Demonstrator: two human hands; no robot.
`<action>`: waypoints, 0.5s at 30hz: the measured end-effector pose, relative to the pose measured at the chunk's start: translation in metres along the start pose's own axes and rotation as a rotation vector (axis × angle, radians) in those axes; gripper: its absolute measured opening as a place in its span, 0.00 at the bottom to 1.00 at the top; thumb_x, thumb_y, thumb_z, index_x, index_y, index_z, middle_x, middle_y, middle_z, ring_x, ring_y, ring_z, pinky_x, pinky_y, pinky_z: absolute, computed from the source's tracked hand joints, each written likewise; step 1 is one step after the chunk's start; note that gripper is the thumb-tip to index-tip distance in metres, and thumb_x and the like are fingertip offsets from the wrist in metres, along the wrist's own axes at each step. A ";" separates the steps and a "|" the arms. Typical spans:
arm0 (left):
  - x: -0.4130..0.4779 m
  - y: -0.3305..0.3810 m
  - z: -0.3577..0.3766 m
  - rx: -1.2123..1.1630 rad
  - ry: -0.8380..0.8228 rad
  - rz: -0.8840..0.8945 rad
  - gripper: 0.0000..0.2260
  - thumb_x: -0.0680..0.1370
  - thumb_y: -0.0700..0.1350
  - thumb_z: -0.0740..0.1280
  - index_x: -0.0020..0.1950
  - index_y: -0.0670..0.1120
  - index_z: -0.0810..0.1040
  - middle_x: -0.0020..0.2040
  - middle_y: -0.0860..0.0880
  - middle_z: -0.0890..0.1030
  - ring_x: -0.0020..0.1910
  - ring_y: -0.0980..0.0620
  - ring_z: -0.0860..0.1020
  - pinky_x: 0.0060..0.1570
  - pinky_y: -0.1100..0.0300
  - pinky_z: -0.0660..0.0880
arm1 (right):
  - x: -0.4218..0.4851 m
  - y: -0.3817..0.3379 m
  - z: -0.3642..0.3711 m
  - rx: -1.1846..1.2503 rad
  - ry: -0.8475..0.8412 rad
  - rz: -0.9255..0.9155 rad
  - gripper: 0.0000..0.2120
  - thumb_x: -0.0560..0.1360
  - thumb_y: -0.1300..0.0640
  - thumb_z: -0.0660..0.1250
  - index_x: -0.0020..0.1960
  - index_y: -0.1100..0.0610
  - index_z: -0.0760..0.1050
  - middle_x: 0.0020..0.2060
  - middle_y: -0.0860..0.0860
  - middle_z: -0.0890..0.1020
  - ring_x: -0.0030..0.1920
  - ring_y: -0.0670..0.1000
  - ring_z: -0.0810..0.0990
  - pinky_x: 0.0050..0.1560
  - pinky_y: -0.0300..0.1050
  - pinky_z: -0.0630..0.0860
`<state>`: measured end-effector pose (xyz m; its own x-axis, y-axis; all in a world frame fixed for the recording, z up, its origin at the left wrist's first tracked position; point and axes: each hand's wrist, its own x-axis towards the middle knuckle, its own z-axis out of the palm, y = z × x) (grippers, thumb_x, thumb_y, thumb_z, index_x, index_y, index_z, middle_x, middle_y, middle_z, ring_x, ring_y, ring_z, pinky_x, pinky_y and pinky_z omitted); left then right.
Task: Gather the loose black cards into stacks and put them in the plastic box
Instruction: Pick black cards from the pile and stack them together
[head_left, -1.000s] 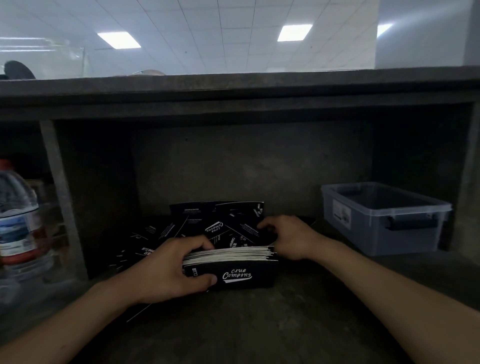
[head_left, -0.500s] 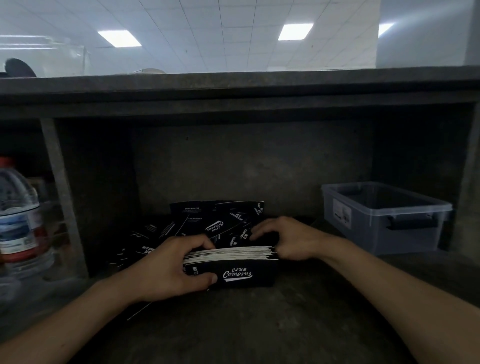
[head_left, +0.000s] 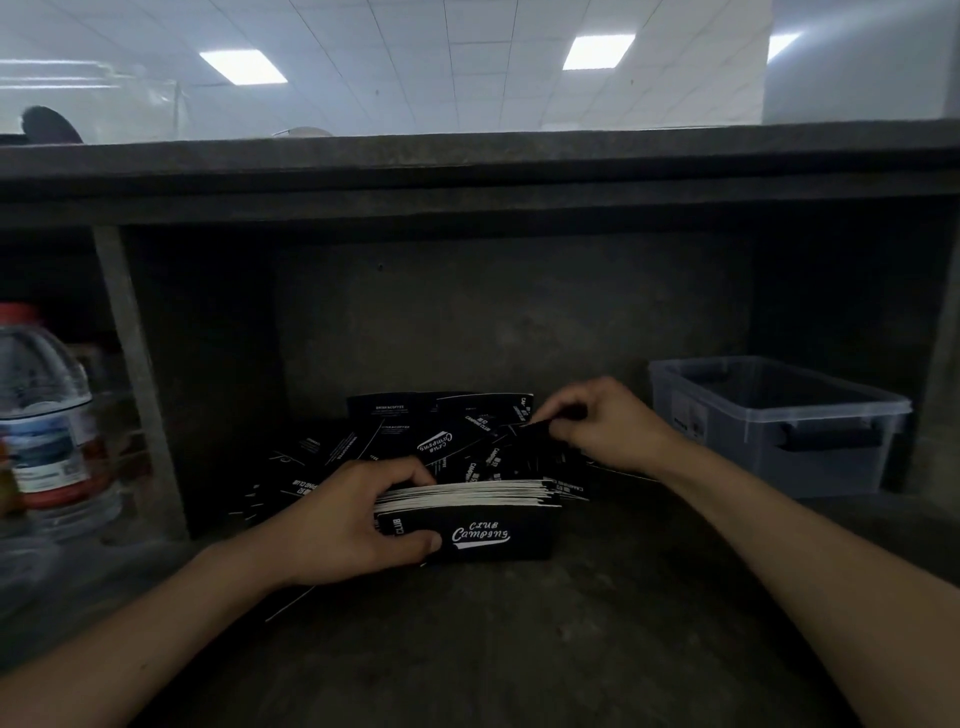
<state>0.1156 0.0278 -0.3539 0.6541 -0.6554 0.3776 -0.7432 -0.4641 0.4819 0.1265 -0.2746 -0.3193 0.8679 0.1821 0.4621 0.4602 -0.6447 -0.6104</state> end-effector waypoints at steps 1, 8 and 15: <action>0.000 0.000 0.000 0.008 0.001 0.005 0.11 0.72 0.52 0.76 0.51 0.55 0.79 0.45 0.55 0.84 0.41 0.53 0.83 0.39 0.56 0.80 | 0.001 -0.001 -0.002 0.033 0.071 -0.022 0.13 0.75 0.69 0.67 0.48 0.53 0.84 0.53 0.56 0.84 0.49 0.48 0.83 0.49 0.36 0.76; 0.000 -0.002 0.000 0.012 0.008 0.024 0.14 0.71 0.54 0.76 0.53 0.59 0.76 0.48 0.58 0.83 0.43 0.56 0.83 0.41 0.62 0.79 | 0.005 0.000 -0.008 0.234 0.235 0.075 0.22 0.79 0.69 0.58 0.44 0.50 0.86 0.43 0.53 0.87 0.50 0.62 0.83 0.49 0.45 0.77; -0.001 -0.005 -0.001 0.008 0.056 -0.097 0.49 0.64 0.63 0.77 0.76 0.66 0.50 0.65 0.70 0.67 0.63 0.63 0.75 0.62 0.64 0.75 | -0.008 -0.021 0.004 0.128 -0.201 0.125 0.15 0.77 0.67 0.62 0.44 0.53 0.86 0.45 0.48 0.87 0.49 0.47 0.83 0.54 0.41 0.77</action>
<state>0.1194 0.0312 -0.3560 0.7297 -0.5732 0.3728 -0.6769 -0.5285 0.5123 0.1107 -0.2596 -0.3129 0.9333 0.2592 0.2484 0.3558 -0.5748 -0.7369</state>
